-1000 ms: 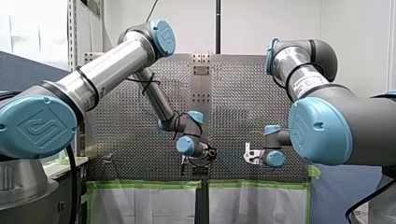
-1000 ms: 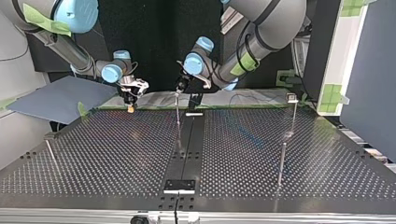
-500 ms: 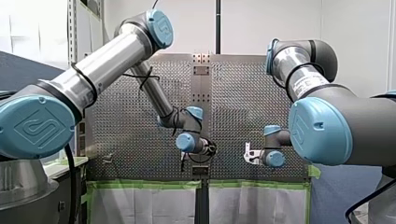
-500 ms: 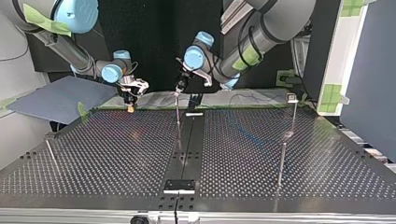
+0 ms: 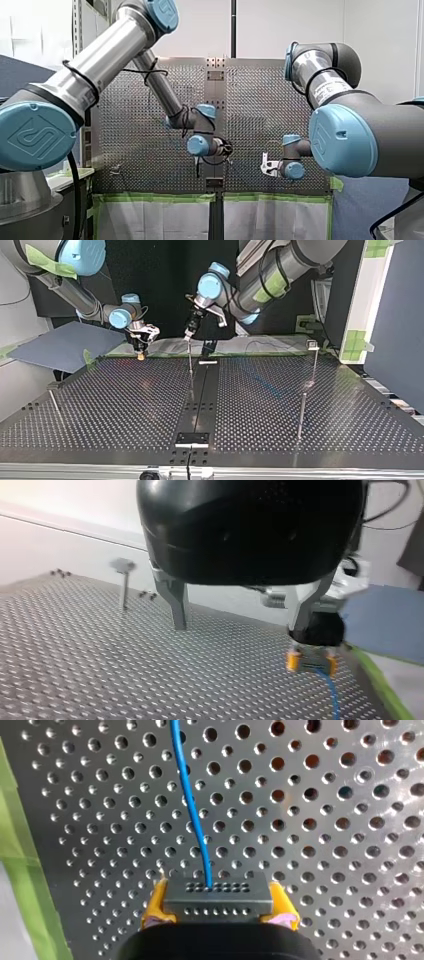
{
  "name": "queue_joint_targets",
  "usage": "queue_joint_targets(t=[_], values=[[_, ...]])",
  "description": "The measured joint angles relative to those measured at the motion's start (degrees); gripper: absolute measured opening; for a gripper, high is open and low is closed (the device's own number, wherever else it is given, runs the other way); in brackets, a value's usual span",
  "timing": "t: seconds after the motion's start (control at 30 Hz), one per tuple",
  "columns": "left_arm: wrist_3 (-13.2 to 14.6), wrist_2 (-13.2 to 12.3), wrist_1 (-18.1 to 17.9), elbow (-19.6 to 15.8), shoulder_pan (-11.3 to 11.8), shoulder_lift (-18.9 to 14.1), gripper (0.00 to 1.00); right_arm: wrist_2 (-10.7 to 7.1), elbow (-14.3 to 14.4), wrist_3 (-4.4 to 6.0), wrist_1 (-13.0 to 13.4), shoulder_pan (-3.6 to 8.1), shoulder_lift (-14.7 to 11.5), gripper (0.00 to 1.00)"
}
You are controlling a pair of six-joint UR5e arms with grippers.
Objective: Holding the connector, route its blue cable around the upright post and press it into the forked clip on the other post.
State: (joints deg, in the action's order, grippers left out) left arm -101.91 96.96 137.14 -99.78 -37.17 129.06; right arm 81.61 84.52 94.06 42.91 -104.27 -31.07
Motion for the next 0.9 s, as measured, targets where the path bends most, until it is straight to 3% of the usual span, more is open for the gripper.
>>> queue_joint_targets(t=[0.4,0.77,0.9], values=[[-4.7,3.5,-6.4,-6.4,-0.2,-6.4,0.95,-0.13,0.0,0.25,-0.1,-0.37,0.5,0.0],[-1.1,7.5,-11.4,-11.4,-1.6,-11.4,0.95,-0.21,0.1,0.29,0.1,-0.7,0.8,0.0],[-1.6,9.2,-13.5,-13.5,-1.8,-13.5,0.95,-0.33,0.1,0.12,0.3,-0.78,0.9,0.0]])
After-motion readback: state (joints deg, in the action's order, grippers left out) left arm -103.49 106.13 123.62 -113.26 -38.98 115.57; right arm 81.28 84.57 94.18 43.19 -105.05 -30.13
